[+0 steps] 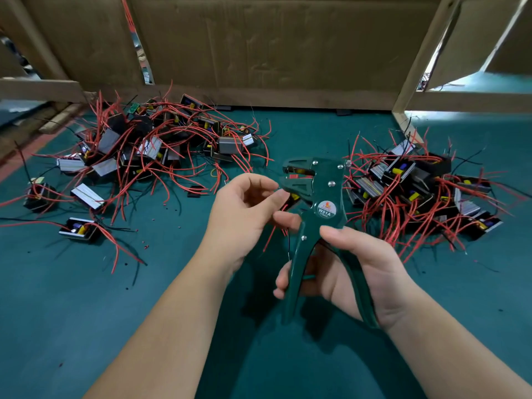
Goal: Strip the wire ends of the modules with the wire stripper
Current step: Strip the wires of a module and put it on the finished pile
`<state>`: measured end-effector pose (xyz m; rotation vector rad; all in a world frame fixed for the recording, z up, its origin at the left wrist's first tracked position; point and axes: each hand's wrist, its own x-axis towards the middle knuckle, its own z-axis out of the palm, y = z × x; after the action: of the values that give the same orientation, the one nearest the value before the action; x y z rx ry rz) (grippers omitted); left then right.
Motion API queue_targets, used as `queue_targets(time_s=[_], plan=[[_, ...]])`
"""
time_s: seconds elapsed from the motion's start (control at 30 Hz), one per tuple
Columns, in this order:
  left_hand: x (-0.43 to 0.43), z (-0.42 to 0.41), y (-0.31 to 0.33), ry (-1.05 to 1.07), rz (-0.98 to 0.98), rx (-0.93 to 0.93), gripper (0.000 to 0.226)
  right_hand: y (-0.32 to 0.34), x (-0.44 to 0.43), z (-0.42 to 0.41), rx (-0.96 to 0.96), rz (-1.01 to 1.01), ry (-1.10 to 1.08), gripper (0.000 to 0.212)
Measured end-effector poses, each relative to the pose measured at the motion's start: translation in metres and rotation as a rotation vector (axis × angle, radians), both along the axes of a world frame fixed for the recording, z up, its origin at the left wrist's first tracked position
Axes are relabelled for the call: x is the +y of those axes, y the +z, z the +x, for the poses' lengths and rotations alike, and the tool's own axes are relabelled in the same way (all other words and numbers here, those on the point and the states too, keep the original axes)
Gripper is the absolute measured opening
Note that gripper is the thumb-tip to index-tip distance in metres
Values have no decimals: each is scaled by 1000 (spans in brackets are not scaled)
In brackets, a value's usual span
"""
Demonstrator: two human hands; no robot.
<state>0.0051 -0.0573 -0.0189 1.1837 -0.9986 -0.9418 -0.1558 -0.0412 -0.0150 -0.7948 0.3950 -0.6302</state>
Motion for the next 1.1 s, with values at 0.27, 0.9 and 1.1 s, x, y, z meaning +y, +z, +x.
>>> queue_targets(time_s=[0.27, 0.9, 1.1], plan=[[-3, 22, 10, 253, -162, 64, 21, -2, -8, -11, 362, -453, -611, 28], [-3, 34, -11, 250, 278, -875, 17, 8, -15, -25, -63, -99, -362, 66], [-5, 27, 0, 192, 61, -268, 19, 16, -8, -25, -148, -30, -39, 66]])
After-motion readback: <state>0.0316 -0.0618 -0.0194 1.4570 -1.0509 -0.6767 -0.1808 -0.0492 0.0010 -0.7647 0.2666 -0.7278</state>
